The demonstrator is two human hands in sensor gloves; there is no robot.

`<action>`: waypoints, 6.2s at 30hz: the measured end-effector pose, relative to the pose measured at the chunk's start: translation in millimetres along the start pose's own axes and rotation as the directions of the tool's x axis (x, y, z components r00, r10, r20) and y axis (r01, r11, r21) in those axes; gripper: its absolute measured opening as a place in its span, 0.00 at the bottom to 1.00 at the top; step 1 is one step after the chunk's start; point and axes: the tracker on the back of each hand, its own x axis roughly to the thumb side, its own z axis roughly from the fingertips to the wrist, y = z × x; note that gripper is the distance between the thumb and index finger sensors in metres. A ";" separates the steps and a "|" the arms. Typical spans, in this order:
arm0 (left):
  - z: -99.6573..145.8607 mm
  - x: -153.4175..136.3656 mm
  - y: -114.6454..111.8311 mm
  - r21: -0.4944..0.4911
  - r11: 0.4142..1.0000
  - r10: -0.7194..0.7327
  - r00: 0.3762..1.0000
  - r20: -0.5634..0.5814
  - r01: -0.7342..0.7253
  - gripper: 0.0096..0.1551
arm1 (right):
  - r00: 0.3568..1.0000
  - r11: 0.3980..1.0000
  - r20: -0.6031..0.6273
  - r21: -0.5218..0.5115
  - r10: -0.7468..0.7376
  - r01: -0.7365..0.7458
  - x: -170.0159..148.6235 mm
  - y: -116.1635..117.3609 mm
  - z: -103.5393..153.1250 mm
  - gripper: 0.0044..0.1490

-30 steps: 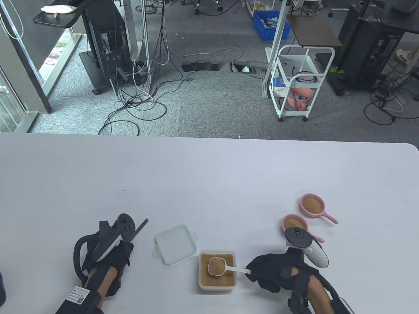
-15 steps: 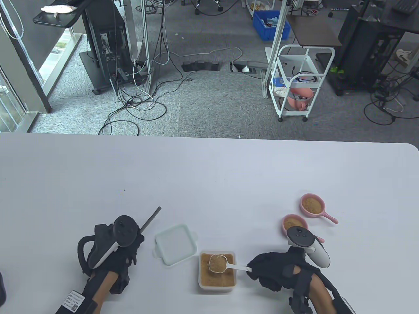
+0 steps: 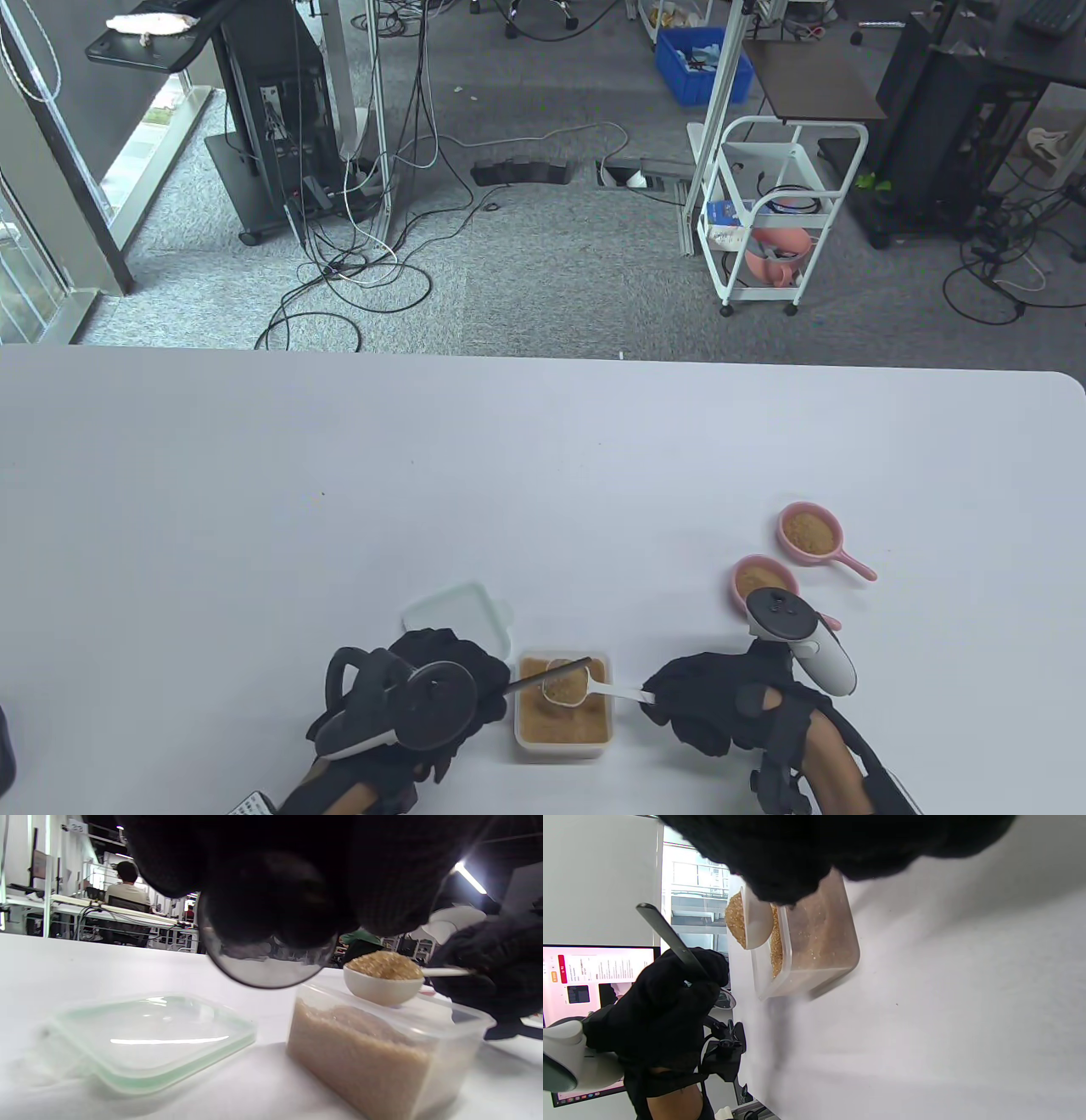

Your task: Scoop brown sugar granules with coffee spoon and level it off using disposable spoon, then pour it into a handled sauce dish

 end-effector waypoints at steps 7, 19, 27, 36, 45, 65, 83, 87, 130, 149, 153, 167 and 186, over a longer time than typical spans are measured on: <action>-2.0 9.6 -11.3 -0.049 0.997 -0.066 0.997 0.036 0.067 0.22 | 1.000 1.000 0.000 0.003 -0.004 0.004 0.0 -0.3 0.2 0.28; -4.6 12.0 -15.7 -0.083 0.990 -0.109 0.993 0.042 0.112 0.22 | 1.000 1.000 -0.001 0.014 -0.006 0.006 0.1 0.3 0.0 0.28; -4.8 12.2 -14.7 -0.091 0.989 -0.117 0.992 0.035 0.120 0.22 | 1.000 1.000 0.000 0.020 -0.004 0.004 0.0 0.7 -0.4 0.28; -5.4 12.4 -14.3 -0.094 0.988 -0.121 0.992 0.030 0.123 0.22 | 1.000 1.000 -0.001 0.026 -0.002 0.002 0.0 1.2 -1.0 0.28; -5.7 11.6 -14.3 -0.094 0.988 -0.125 0.992 0.022 0.126 0.22 | 1.000 0.999 -0.001 0.032 0.002 -0.002 -0.1 1.9 -1.8 0.28; -6.5 7.3 -14.4 -0.093 0.988 -0.125 0.992 -0.004 0.124 0.22 | 1.000 0.999 0.002 0.043 0.004 -0.004 0.1 3.0 -2.5 0.28; -7.1 2.8 -12.9 -0.091 0.988 -0.132 0.991 -0.036 0.129 0.22 | 1.000 0.999 0.004 0.053 0.006 -0.007 -0.1 3.8 -2.8 0.28; -7.2 1.7 -12.4 -0.089 0.987 -0.135 0.990 -0.045 0.130 0.22 | 1.000 0.998 0.004 0.057 0.006 -0.007 0.0 4.1 -2.9 0.28; -8.9 -14.6 -8.5 -0.061 0.992 -0.113 0.987 -0.110 0.107 0.22 | 1.000 0.998 -0.005 0.058 0.008 -0.007 0.4 3.3 -0.9 0.28; -9.9 -19.2 -11.8 -0.106 0.987 -0.131 0.983 -0.127 0.118 0.22 | 1.000 0.998 -0.009 0.059 0.010 -0.009 0.2 3.7 -0.7 0.28; -9.6 -20.7 -11.9 -0.108 0.987 -0.130 0.983 -0.130 0.116 0.22 | 1.000 0.998 -0.008 0.057 0.011 -0.010 0.3 3.6 -0.8 0.28; -7.3 -30.2 -2.1 -0.078 0.993 -0.106 0.981 -0.160 0.094 0.22 | 1.000 0.999 -0.011 0.050 0.016 -0.015 0.3 3.3 -0.7 0.28; 17.6 -139.8 18.7 -0.013 1.000 0.002 0.839 -0.544 -0.011 0.22 | 0.999 0.999 -0.019 0.035 0.033 -0.032 0.0 3.2 -0.8 0.28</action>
